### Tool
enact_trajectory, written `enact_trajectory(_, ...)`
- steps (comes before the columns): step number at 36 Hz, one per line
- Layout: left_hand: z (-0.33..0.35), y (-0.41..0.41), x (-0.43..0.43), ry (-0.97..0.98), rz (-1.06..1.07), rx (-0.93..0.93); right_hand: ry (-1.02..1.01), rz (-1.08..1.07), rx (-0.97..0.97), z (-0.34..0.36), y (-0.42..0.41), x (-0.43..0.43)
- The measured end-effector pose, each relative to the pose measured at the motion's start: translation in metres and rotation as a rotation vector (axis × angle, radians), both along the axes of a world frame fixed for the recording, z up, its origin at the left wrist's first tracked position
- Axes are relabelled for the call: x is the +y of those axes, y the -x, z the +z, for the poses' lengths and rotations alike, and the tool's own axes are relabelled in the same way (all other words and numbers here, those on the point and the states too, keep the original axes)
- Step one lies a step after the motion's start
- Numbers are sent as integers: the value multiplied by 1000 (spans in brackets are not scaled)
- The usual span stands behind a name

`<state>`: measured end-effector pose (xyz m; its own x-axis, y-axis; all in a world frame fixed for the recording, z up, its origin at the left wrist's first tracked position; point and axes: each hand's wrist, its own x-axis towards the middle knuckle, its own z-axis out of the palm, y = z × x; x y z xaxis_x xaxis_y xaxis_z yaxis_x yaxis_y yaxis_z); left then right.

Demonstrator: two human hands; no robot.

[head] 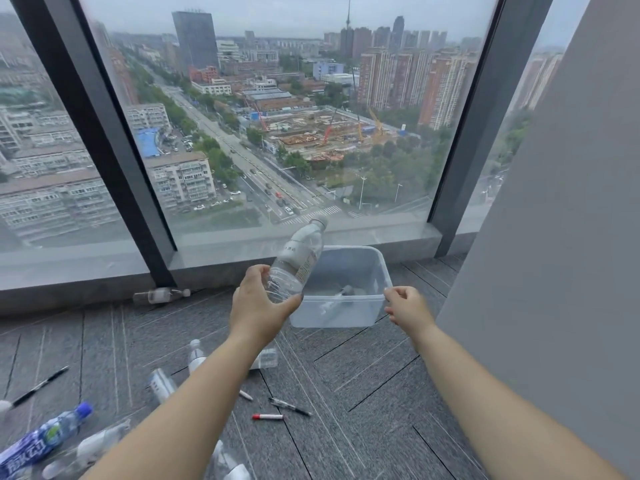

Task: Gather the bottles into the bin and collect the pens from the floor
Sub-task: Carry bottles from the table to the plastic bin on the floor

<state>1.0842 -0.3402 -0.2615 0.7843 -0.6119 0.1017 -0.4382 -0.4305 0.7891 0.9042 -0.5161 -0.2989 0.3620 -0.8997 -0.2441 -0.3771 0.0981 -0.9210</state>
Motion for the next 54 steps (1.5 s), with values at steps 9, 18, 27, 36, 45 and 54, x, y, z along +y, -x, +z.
enact_trajectory(9,9,-23,-68,-11,-87,-140,-17,9,-49,-13,3,-10)
enact_trajectory(18,-17,-45,-110,-489,-57,-133,26,23,-22,-18,2,-23)
enact_trajectory(27,-22,-16,-75,-398,-123,-107,37,43,29,9,13,2)
enact_trajectory(36,44,45,-6,-179,-204,-100,95,21,-9,91,50,59)
enact_trajectory(45,126,149,114,79,-328,-117,210,-71,-78,183,145,185)
enact_trajectory(54,196,295,224,240,-464,-158,427,-124,-7,253,293,338)
